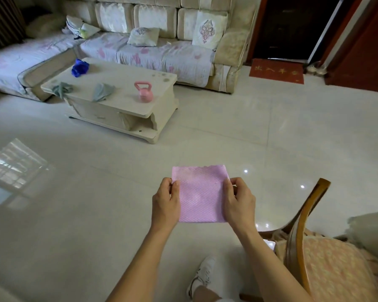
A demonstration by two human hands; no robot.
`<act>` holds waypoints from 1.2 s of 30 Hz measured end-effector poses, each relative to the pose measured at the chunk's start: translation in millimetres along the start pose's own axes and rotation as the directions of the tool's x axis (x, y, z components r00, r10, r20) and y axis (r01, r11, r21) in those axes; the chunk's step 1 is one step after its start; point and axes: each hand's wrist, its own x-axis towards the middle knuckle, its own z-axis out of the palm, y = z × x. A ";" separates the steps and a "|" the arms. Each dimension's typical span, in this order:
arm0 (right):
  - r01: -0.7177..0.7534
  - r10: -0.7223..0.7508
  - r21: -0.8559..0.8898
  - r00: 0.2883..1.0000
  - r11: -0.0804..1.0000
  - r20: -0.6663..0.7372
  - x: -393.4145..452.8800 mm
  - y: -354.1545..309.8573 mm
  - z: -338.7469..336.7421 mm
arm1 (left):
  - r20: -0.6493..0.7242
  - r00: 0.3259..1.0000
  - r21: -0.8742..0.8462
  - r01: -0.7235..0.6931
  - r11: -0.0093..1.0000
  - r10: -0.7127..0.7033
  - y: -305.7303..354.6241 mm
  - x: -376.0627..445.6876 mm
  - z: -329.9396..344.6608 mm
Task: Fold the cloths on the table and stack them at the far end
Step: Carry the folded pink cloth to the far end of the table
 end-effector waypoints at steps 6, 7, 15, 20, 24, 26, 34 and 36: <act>-0.032 0.033 0.032 0.999 0.999 -0.042 84.2 -4.1 -2.2 | 0.041 0.999 0.025 0.006 1.000 -0.007 27.1 75.6 43.9; -0.040 0.042 0.040 0.998 0.998 -0.050 97.1 -4.3 -4.4 | 0.053 0.999 0.034 0.002 0.999 -0.004 33.5 86.7 51.5; -0.074 0.078 0.037 0.986 0.997 -0.150 169.1 5.7 -43.3 | 0.150 0.988 0.007 -0.047 0.999 0.045 84.3 139.0 115.8; -0.110 0.123 0.066 0.962 0.992 -0.244 200.3 16.5 -66.8 | 0.235 0.967 0.000 -0.099 0.995 0.097 110.9 163.0 156.0; -0.144 0.156 0.064 0.941 0.988 -0.300 226.3 26.5 -77.5 | 0.296 0.944 -0.011 -0.146 0.989 0.143 126.7 184.6 186.8; -0.156 0.169 0.068 0.930 0.985 -0.325 241.8 27.7 -81.9 | 0.326 0.932 -0.021 -0.164 0.986 0.162 133.4 198.8 202.2; -0.228 0.241 0.085 0.859 0.970 -0.451 334.7 30.9 -92.2 | 0.445 0.873 -0.079 -0.182 0.980 0.198 165.3 288.3 278.1; -0.246 0.264 0.102 0.841 0.964 -0.471 364.4 27.4 -93.3 | 0.466 0.859 -0.083 -0.195 0.977 0.211 177.2 316.4 296.0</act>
